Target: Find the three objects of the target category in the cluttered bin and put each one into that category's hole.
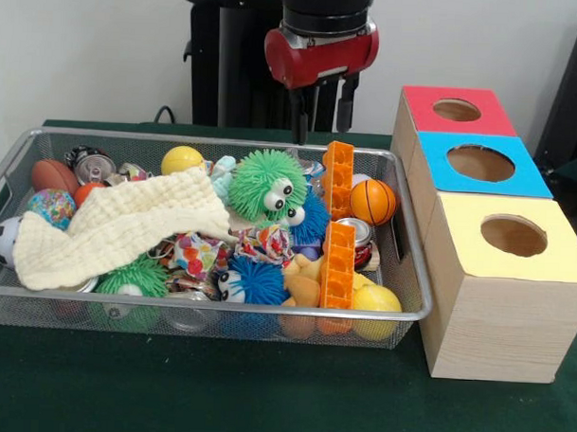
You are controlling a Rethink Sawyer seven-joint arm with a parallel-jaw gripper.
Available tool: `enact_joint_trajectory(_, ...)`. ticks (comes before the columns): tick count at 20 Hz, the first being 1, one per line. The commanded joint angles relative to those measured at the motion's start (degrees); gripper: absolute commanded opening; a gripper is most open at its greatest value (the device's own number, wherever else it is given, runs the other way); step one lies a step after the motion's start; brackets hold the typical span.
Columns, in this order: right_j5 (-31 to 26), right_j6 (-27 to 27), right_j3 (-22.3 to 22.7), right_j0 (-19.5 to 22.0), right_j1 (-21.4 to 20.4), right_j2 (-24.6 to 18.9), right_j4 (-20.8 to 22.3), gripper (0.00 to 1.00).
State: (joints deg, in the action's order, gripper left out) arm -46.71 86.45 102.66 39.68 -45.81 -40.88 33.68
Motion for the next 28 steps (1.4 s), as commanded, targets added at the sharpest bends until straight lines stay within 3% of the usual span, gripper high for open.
enact_joint_trajectory(1,-1.54,-4.94,6.62,1.18,1.55,3.34,4.32,1.0)
enact_joint_trajectory(6,-2.89,-3.02,10.21,1.99,-0.43,5.05,3.87,1.0)
enact_joint_trajectory(11,0.22,-1.64,12.63,1.9,-0.47,6.64,6.12,1.0)
enact_joint_trajectory(19,2.46,-1.78,10.16,0.31,2.97,8.51,10.58,1.0)
enact_joint_trajectory(28,7.11,0.39,9.05,-0.49,5.82,8.52,12.59,1.0)
